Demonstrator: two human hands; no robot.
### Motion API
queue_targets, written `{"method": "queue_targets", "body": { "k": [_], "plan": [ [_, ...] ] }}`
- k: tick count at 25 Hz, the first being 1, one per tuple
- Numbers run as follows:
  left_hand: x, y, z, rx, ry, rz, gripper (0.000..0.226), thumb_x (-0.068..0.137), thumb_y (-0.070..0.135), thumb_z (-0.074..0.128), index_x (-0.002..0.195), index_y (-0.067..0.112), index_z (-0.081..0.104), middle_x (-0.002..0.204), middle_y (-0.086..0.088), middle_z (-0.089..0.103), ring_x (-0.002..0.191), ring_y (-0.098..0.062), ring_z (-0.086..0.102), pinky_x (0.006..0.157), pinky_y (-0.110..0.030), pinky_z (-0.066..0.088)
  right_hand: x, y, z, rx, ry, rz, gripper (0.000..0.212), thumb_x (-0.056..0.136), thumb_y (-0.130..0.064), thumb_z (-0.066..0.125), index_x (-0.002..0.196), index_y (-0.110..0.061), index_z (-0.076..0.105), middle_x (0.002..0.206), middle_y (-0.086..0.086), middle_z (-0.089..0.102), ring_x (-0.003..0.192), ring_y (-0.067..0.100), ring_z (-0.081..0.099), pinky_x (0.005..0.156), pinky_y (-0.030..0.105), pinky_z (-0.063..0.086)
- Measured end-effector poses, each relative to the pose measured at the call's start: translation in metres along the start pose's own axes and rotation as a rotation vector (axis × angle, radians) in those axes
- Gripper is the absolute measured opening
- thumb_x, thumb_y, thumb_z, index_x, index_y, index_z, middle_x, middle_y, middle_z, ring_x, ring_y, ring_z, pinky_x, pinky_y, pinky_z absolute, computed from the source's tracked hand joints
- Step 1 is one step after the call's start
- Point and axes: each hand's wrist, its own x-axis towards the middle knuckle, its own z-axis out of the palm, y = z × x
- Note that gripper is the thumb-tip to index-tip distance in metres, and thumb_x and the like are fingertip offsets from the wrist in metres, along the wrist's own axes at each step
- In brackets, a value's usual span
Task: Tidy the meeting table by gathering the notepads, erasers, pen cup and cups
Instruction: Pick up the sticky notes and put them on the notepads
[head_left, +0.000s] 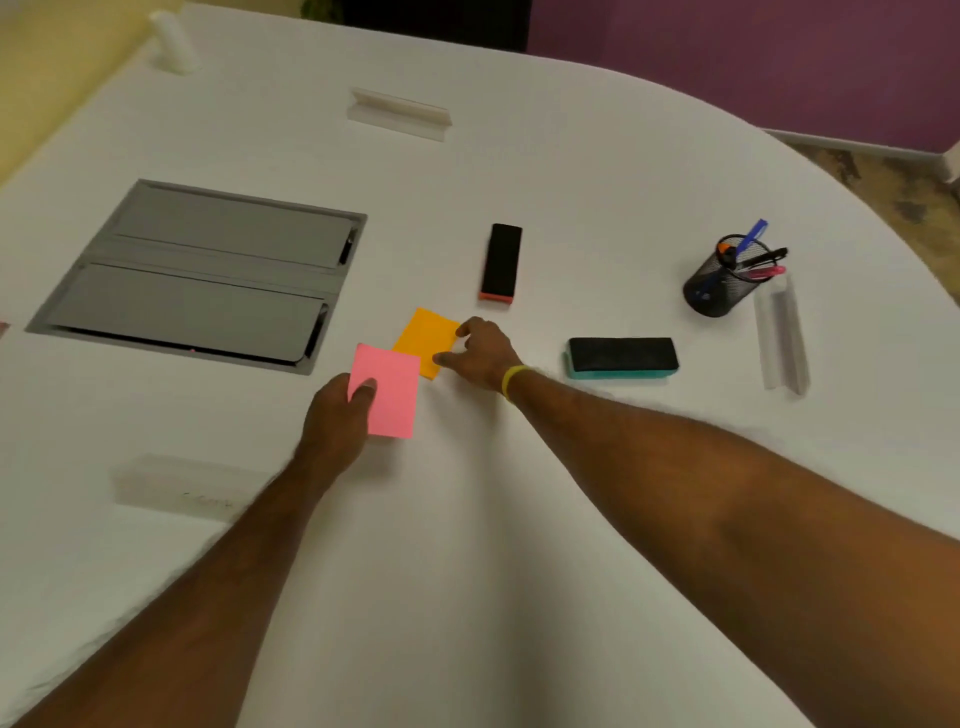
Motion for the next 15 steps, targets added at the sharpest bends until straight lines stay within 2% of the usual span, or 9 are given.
{"method": "queue_targets", "body": {
  "k": [4, 7, 9, 11, 13, 14, 15],
  "plan": [
    [0.005, -0.021, -0.029, -0.015, -0.025, -0.036, 0.030, 0.102, 0.030, 0.045, 0.114, 0.006, 0.059, 0.103, -0.018, 0.064, 0.089, -0.034, 0.061, 0.076, -0.045, 0.052, 0.033, -0.017, 0.013, -0.186, 0.023, 0.071, 0.102, 0.062, -0.055, 0.087, 0.141, -0.014, 0.037, 0.135, 0.015, 0.040, 0.126, 0.035, 0.042, 0.100, 0.048, 0.044],
    [0.007, -0.026, -0.040, -0.046, -0.026, -0.031, 0.028, 0.102, 0.028, 0.045, 0.114, 0.007, 0.058, 0.100, -0.014, 0.063, 0.084, -0.029, 0.059, 0.071, -0.040, 0.050, 0.041, -0.015, 0.023, -0.279, -0.001, 0.174, 0.105, 0.054, -0.053, 0.090, 0.136, -0.014, 0.036, 0.131, 0.014, 0.036, 0.124, 0.035, 0.041, 0.093, 0.046, 0.046],
    [0.006, -0.027, -0.044, -0.064, -0.010, -0.035, 0.025, 0.102, 0.028, 0.045, 0.113, 0.009, 0.057, 0.101, -0.013, 0.062, 0.084, -0.028, 0.058, 0.070, -0.040, 0.051, 0.041, -0.015, 0.022, -0.249, 0.007, 0.228, 0.108, 0.053, -0.049, 0.092, 0.137, -0.011, 0.035, 0.131, 0.013, 0.037, 0.124, 0.034, 0.041, 0.093, 0.046, 0.046],
    [0.002, -0.027, -0.048, -0.077, -0.010, -0.038, 0.024, 0.102, 0.028, 0.045, 0.112, 0.009, 0.056, 0.101, -0.013, 0.061, 0.086, -0.028, 0.058, 0.071, -0.041, 0.051, 0.038, -0.015, 0.019, -0.177, 0.004, 0.230, 0.096, 0.058, -0.038, 0.093, 0.133, -0.009, 0.041, 0.130, 0.014, 0.045, 0.122, 0.033, 0.047, 0.093, 0.043, 0.048],
    [-0.003, -0.026, -0.052, -0.096, -0.018, -0.039, 0.023, 0.102, 0.028, 0.045, 0.110, 0.008, 0.056, 0.100, -0.013, 0.061, 0.086, -0.028, 0.057, 0.068, -0.038, 0.049, 0.028, -0.015, 0.016, -0.008, 0.029, 0.189, 0.055, 0.067, -0.020, 0.090, 0.107, -0.013, 0.053, 0.121, 0.015, 0.058, 0.108, 0.032, 0.059, 0.084, 0.039, 0.051],
    [-0.006, -0.025, -0.054, -0.102, -0.018, -0.040, 0.025, 0.102, 0.028, 0.045, 0.110, 0.007, 0.056, 0.100, -0.013, 0.061, 0.085, -0.027, 0.057, 0.066, -0.036, 0.048, 0.020, -0.015, 0.015, 0.129, 0.046, 0.186, 0.041, 0.070, -0.011, 0.086, 0.093, -0.016, 0.052, 0.113, 0.016, 0.062, 0.097, 0.032, 0.063, 0.078, 0.038, 0.053],
    [-0.010, -0.024, -0.057, -0.107, -0.016, -0.040, 0.025, 0.102, 0.027, 0.045, 0.111, 0.006, 0.056, 0.099, -0.013, 0.061, 0.084, -0.027, 0.058, 0.064, -0.034, 0.047, 0.010, -0.014, 0.014, 0.287, 0.056, 0.194, 0.039, 0.072, -0.004, 0.083, 0.086, -0.017, 0.049, 0.107, 0.018, 0.063, 0.085, 0.030, 0.064, 0.073, 0.039, 0.055]
  ]
}}
